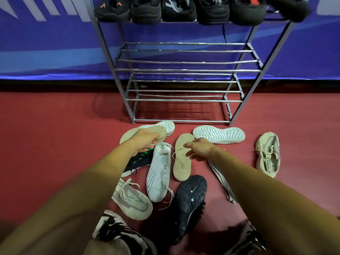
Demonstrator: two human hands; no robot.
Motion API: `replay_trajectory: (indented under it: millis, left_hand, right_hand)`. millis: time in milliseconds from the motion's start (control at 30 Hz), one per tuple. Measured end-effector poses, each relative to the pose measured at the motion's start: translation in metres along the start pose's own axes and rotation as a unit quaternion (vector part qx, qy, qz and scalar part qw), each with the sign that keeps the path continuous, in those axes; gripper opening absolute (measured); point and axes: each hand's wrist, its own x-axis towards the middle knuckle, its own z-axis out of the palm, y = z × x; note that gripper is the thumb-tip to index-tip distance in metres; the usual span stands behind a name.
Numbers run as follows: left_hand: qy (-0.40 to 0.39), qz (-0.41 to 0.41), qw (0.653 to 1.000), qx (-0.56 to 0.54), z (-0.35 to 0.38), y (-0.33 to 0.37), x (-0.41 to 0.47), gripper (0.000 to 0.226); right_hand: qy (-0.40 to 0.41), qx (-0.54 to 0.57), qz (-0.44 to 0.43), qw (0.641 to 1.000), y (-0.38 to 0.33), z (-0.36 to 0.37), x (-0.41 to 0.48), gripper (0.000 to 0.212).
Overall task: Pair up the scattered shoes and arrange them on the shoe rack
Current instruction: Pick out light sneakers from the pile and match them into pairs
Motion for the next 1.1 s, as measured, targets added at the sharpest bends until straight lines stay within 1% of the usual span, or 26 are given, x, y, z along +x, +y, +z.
replay_trajectory:
  millis: [133,300,433,600,700,733,767,800,833,867,933,967,1067,1100]
  left_hand:
    - [-0.009,-0.023,0.999,0.035,-0.003,-0.028,0.012,0.028]
    - [-0.022,-0.057,0.994,0.088,0.002,-0.056,0.029,0.030]
    - [-0.044,-0.064,0.991,0.107,0.013,-0.074,0.042,0.021]
    - [-0.057,-0.067,0.985,0.148,0.017,-0.092,0.062,0.019]
    - [-0.046,-0.107,0.985,0.130,0.024,-0.104,0.068,0.010]
    - [-0.057,-0.129,0.984,0.106,0.027,-0.110,0.069,0.027]
    - [-0.074,-0.151,0.983,0.075,0.029,-0.116,0.068,0.049]
    - [-0.091,-0.167,0.980,0.050,0.031,-0.121,0.069,0.065]
    - [-0.101,-0.172,0.979,0.036,0.033,-0.125,0.068,0.072]
    - [-0.106,-0.173,0.979,0.028,0.034,-0.127,0.068,0.075]
    - [-0.098,-0.174,0.980,0.027,0.036,-0.129,0.068,0.071]
    - [-0.093,-0.175,0.980,0.027,0.036,-0.129,0.067,0.065]
    - [-0.096,-0.186,0.978,0.021,0.037,-0.130,0.064,0.030]
    - [-0.102,-0.191,0.976,0.019,0.037,-0.130,0.061,0.024]
  right_hand:
    - [-0.022,-0.042,0.019,0.999,0.010,0.013,0.017,0.029]
    - [-0.046,-0.078,0.025,0.996,0.017,0.028,0.031,0.033]
    - [-0.070,-0.108,0.024,0.991,0.023,0.044,0.046,0.034]
    - [-0.081,-0.150,0.024,0.985,0.031,0.069,0.067,0.021]
    - [-0.086,-0.155,0.018,0.984,0.035,0.090,0.076,0.020]
    - [-0.092,-0.153,0.013,0.984,0.037,0.097,0.080,0.023]
    - [-0.096,-0.155,0.011,0.983,0.039,0.103,0.083,0.029]
    - [-0.094,-0.162,0.011,0.982,0.041,0.109,0.085,0.034]
    - [-0.088,-0.169,0.013,0.982,0.042,0.114,0.087,0.035]
    - [-0.080,-0.182,0.013,0.980,0.043,0.118,0.088,0.034]
    - [-0.064,-0.213,0.013,0.975,0.044,0.122,0.090,0.032]
    - [-0.054,-0.225,0.014,0.973,0.044,0.122,0.089,0.032]
    - [-0.040,-0.233,0.020,0.971,0.047,0.114,0.086,0.033]
    - [-0.041,-0.228,0.018,0.973,0.047,0.110,0.083,0.034]
